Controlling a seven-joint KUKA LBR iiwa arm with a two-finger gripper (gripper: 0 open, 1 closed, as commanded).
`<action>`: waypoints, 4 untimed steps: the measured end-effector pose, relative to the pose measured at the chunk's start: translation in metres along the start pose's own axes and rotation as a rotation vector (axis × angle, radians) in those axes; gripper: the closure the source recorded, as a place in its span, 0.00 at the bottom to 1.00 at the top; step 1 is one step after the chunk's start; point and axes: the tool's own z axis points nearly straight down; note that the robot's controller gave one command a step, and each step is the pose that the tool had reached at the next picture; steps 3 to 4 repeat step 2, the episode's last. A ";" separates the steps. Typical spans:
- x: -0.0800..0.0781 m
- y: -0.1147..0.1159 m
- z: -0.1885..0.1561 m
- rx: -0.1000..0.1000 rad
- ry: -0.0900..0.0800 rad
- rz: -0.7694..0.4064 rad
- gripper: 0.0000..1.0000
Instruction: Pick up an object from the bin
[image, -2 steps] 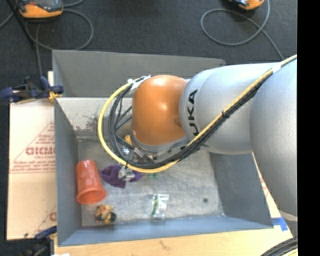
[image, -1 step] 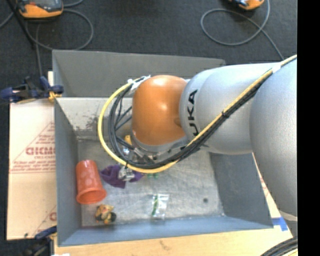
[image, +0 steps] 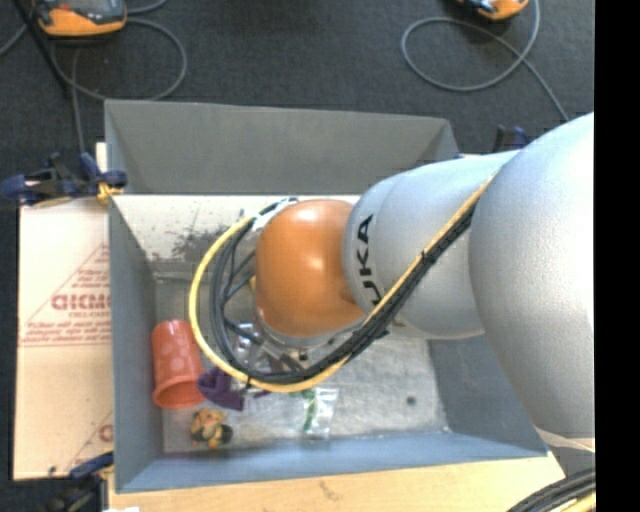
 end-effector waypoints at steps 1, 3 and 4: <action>-0.012 -0.012 -0.034 0.001 0.012 0.138 1.00; -0.067 -0.009 -0.095 0.000 0.002 -0.334 1.00; -0.067 -0.009 -0.095 0.000 0.002 -0.334 1.00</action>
Offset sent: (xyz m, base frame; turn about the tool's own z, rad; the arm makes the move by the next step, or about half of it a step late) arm 0.0671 -0.0025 0.0964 -0.3355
